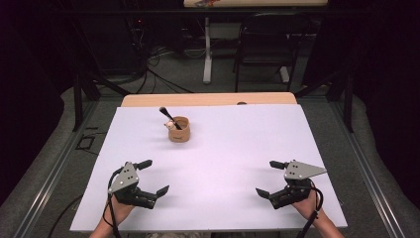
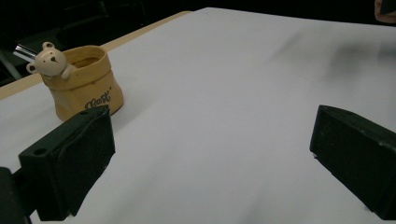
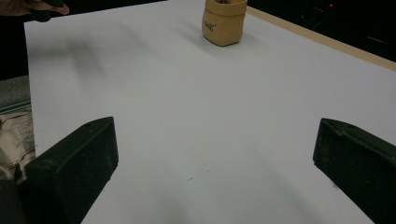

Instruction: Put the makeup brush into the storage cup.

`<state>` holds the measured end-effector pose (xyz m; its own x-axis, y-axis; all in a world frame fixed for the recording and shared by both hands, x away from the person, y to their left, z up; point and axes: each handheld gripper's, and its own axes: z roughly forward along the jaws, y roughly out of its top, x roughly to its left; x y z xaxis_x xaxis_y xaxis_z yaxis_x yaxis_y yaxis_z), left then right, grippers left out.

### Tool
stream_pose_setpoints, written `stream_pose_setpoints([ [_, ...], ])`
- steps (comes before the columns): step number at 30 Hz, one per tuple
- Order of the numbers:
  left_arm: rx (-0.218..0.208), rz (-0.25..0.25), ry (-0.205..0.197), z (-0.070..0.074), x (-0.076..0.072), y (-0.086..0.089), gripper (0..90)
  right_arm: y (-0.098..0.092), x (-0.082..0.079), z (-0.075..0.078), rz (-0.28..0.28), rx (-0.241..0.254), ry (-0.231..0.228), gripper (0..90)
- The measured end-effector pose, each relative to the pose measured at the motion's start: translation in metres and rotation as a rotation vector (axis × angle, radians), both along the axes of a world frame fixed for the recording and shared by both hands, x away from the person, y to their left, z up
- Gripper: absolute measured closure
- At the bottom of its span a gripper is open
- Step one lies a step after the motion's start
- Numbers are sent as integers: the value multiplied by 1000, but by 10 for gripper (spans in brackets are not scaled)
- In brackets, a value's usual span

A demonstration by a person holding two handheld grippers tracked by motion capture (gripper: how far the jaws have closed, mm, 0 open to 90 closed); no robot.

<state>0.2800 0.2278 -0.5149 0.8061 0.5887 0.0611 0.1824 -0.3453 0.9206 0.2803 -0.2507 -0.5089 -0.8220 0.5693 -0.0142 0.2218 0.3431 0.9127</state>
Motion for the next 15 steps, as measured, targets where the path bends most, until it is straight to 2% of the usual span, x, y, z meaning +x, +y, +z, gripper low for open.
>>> stream_pose_setpoints([
  [1,1,-4,5,-1,1,1,1,0,0,0,2,-2,1,0],
  [3,-24,-10,34,-4,3,2,1,-1,1,-1,0,-4,2,0],
  [4,-21,-9,39,-5,3,1,1,-1,1,-1,1,-5,0,0],
  [7,-4,-18,43,-7,4,0,0,0,1,-2,6,-11,-2,0],
  [15,-12,-12,65,-9,10,6,1,3,3,-5,22,-24,-3,0],
])
